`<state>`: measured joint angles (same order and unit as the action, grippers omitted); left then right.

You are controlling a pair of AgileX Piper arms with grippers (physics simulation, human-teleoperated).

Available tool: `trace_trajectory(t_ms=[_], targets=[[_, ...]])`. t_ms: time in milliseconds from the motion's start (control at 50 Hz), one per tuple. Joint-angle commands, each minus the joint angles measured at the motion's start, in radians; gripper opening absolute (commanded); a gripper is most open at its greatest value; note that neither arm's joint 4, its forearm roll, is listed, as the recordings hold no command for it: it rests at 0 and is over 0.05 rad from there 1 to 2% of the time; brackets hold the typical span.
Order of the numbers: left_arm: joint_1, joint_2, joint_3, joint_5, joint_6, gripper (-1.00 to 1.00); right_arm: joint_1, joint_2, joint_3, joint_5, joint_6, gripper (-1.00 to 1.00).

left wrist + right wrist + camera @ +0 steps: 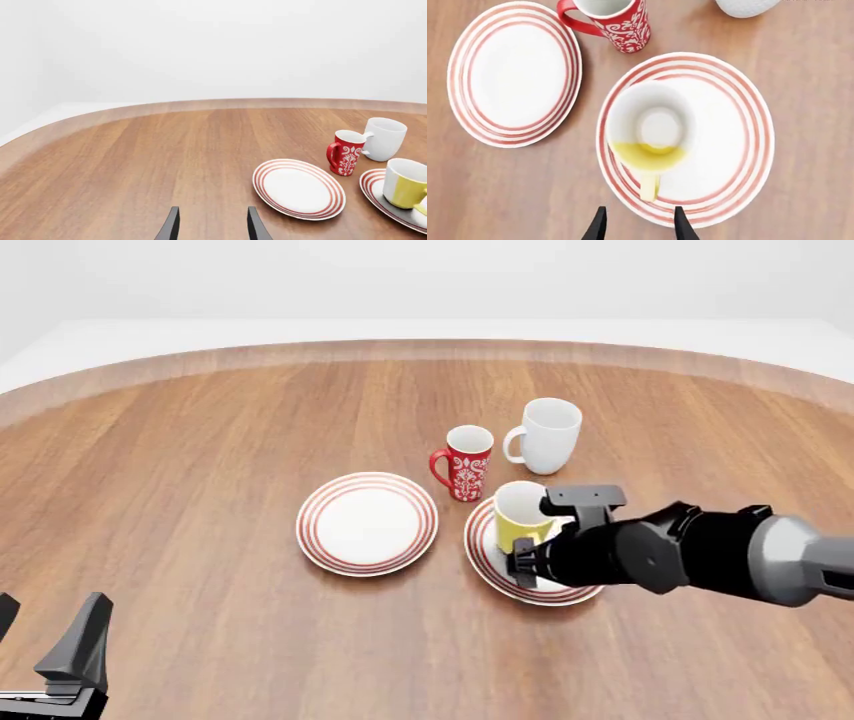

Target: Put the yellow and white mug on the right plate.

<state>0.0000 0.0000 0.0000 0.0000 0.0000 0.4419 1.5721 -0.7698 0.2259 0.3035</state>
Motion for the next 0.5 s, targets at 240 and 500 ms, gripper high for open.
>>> trace_trajectory(t_ms=[240,500], targets=[[0.000,0.000,0.000,0.000,0.000,1.00,0.072,-0.174,0.052,0.051,0.022,1.00],[0.000,0.000,0.000,0.000,0.000,1.00,0.094,-0.308,0.055,0.115,0.008,1.00]])
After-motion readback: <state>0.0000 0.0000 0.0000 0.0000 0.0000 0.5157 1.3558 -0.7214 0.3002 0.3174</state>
